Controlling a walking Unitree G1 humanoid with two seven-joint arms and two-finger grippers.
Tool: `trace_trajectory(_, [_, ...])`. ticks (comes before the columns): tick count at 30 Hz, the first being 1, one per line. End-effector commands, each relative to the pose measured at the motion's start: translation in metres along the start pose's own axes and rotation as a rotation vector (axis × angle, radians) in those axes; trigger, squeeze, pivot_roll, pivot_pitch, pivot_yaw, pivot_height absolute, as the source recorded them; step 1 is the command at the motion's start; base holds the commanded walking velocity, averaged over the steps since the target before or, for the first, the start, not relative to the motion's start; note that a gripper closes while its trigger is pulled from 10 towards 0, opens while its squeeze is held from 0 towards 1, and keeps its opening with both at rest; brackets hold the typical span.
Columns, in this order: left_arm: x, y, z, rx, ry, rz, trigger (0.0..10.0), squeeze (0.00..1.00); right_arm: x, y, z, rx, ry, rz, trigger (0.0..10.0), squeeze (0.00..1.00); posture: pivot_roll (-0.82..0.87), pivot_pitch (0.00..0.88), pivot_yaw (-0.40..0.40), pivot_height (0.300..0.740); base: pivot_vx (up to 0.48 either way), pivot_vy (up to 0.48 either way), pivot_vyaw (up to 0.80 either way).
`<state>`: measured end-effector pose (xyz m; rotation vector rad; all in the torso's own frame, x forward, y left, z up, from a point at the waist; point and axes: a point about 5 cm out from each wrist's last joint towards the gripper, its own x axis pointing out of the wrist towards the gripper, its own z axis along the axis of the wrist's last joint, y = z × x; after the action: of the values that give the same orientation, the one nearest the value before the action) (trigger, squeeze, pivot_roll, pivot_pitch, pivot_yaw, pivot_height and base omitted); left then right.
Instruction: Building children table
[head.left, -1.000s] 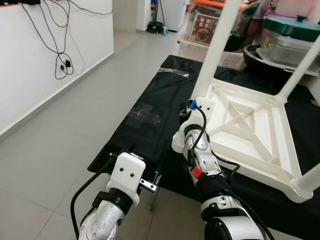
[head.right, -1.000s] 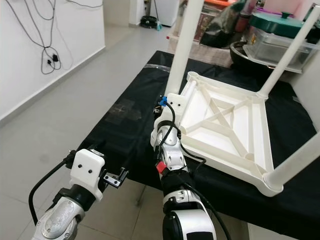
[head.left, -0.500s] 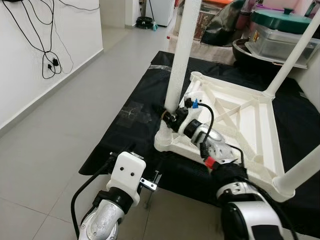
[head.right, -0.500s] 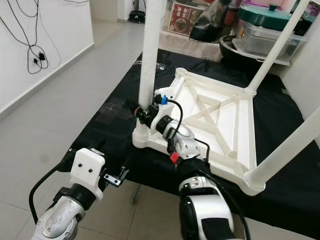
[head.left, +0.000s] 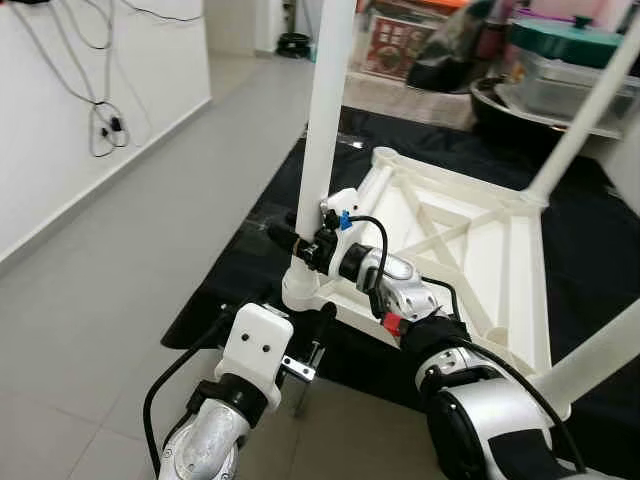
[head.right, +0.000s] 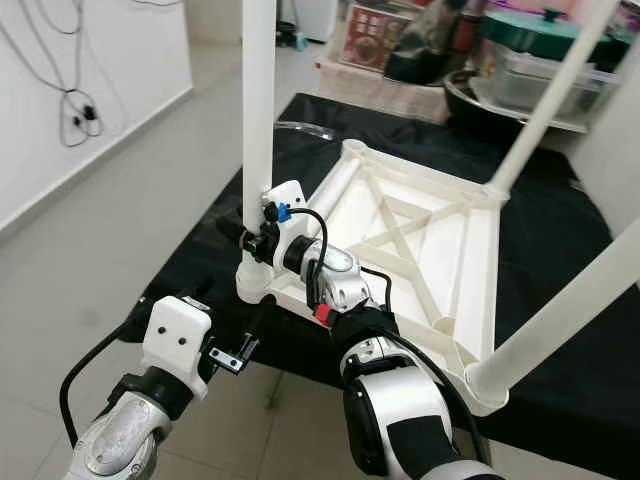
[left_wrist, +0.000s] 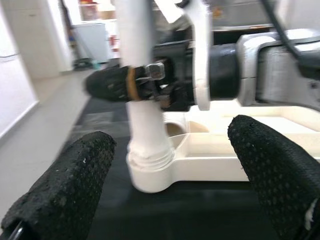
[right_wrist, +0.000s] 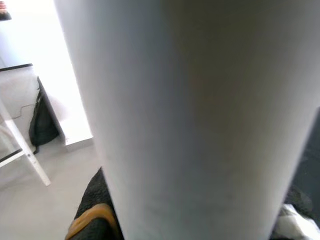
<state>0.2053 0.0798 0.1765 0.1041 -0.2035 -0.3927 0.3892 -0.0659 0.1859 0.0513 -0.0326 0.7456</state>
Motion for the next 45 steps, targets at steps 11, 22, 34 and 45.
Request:
trace_trajectory(11, [-0.001, -0.002, -0.004, -0.005, 0.015, -0.011, 10.0, 0.00, -0.050, -0.048, -0.022, 0.122, -0.006, -1.023, 0.0, 0.00, 0.11, 0.075, -0.121, 0.740, 0.000, 0.000, 0.00])
trace_trajectory(22, [-0.001, -0.002, -0.004, -0.004, 0.016, -0.010, 10.0, 0.00, -0.021, -0.015, -0.004, 0.115, -0.158, -0.740, 10.0, 1.00, 0.10, 0.070, -0.124, 0.740, 0.000, 0.000, 0.00])
trace_trajectory(34, [-0.001, -0.003, -0.004, -0.004, 0.013, -0.010, 10.0, 0.00, -0.019, -0.001, -0.003, 0.128, -0.058, 0.142, 10.0, 0.00, 0.11, 0.060, -0.126, 0.740, 0.000, 0.000, 0.00])
trace_trajectory(45, [-0.001, -0.003, -0.003, 0.000, 0.011, -0.005, 10.0, 0.00, -0.011, 0.014, -0.010, -0.005, 0.044, 0.348, 0.0, 0.00, 0.12, 0.050, -0.130, 0.740, 0.000, 0.000, 0.00])
